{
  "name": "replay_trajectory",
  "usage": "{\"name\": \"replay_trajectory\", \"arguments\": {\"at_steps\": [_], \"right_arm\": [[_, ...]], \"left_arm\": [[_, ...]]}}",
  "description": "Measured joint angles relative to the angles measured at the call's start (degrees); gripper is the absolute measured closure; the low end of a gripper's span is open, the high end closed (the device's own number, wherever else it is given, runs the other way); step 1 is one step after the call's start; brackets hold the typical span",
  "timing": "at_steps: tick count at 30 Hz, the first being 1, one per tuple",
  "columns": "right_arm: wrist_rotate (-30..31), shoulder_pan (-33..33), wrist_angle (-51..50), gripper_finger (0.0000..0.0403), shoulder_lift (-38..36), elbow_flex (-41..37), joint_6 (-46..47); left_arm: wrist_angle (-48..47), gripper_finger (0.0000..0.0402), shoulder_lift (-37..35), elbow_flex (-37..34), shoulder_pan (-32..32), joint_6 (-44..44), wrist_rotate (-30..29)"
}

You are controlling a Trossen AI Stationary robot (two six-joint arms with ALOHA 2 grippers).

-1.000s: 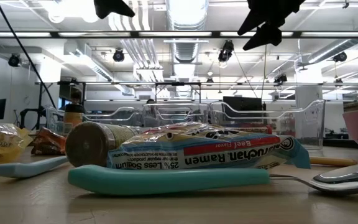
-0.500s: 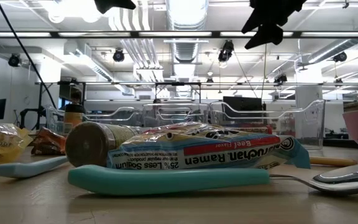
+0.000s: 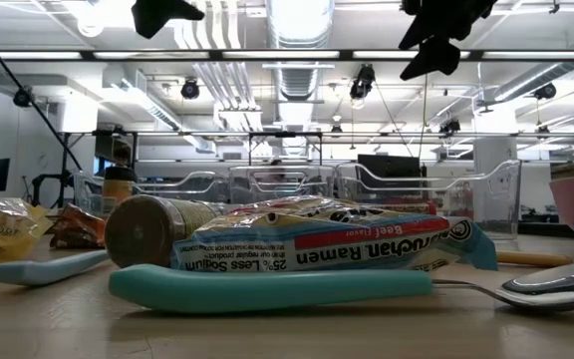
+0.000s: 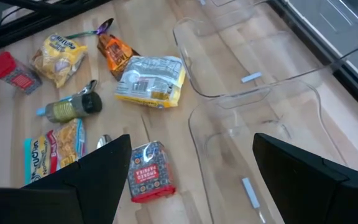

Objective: Pick & Place Food Item
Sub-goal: Put the black seasoning bottle into the left transparent bin

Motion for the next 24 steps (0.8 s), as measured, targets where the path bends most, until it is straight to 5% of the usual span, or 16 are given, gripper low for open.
{"name": "replay_trajectory", "arguments": {"at_steps": [17,24], "right_arm": [[1.6,0.1,-0.2,0.0072,0.0,-0.1,4.9],[1.6,0.2,-0.4,0.0072,0.0,-0.1,6.8]], "left_arm": [[-10.4,0.0085,5.5,-1.3,-6.6,2.2,0.3],[-14.9,0.0085,10.4,-1.8,-6.6,3.5,-5.3]]}}
